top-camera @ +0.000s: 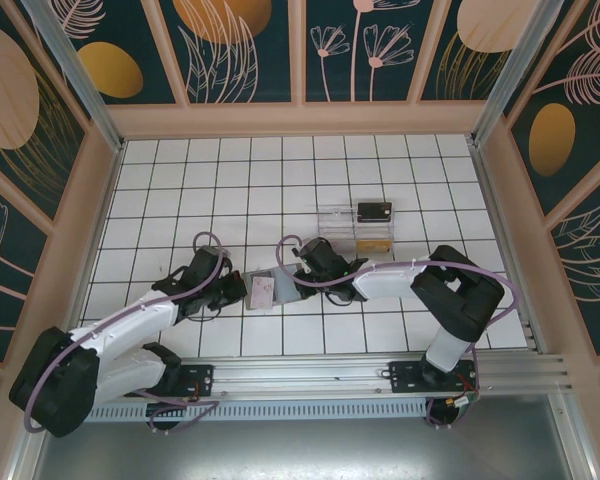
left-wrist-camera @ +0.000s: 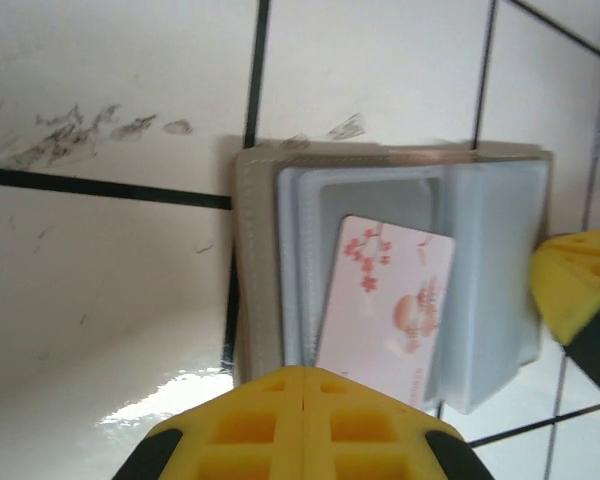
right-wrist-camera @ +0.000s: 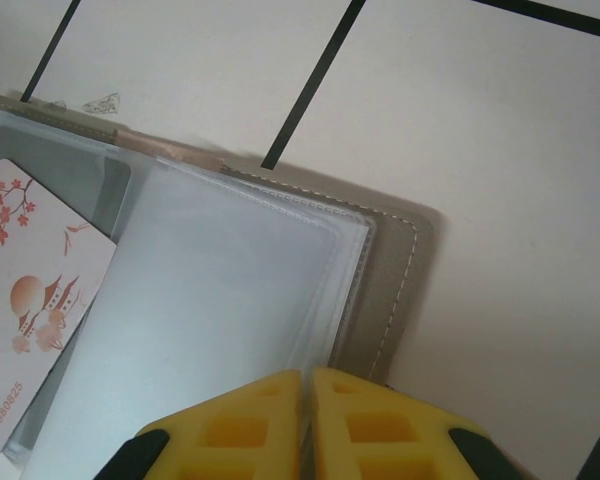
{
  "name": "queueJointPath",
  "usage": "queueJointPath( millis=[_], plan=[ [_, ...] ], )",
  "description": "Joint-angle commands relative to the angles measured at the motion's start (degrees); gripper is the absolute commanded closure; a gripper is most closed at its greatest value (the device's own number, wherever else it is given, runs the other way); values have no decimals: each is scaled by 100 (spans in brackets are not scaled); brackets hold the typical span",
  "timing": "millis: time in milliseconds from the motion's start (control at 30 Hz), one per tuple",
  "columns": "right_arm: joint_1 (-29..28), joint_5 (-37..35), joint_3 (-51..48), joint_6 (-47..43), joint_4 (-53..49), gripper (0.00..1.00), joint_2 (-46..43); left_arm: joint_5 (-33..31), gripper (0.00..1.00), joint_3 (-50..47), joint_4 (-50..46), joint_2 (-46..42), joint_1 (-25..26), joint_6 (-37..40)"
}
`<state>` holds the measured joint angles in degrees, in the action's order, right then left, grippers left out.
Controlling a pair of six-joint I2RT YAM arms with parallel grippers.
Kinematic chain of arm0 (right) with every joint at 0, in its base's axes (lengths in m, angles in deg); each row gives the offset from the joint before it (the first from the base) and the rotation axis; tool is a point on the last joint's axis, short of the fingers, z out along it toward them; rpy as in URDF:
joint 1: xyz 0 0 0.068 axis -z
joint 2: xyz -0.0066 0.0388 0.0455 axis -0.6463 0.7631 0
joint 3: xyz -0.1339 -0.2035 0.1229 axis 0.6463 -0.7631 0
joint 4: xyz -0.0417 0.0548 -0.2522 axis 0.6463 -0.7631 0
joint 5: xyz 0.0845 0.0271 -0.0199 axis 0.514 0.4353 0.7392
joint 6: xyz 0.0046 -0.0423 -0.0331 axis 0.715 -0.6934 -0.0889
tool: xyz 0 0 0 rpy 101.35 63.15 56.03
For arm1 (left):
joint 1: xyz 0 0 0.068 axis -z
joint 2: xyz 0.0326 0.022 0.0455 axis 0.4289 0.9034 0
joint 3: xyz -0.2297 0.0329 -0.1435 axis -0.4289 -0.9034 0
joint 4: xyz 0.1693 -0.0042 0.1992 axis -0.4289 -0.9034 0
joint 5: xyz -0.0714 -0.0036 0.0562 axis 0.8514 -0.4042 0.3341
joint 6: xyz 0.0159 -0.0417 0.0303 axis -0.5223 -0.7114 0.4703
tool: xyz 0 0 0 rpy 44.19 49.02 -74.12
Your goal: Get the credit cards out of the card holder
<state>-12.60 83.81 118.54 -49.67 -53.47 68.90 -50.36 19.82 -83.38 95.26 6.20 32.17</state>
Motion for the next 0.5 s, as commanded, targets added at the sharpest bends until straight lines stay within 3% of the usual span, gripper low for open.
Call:
queueJointPath(
  millis=[0,67,133,300,467],
  plan=[
    [95,-187,-107,53,-99,85,-328,-128,100,306,-265,-281,-31,120],
    [135,-196,-97,40,-133,83,-474,-53,100,320,-177,-317,-32,133],
    [153,-185,-105,51,-123,81,-597,134,92,277,45,-259,-31,112],
    [132,225,-36,238,-19,79,-775,407,84,112,578,142,-31,52],
    [-232,675,162,207,70,79,-648,804,74,-88,1124,510,-31,-6]
  ],
)
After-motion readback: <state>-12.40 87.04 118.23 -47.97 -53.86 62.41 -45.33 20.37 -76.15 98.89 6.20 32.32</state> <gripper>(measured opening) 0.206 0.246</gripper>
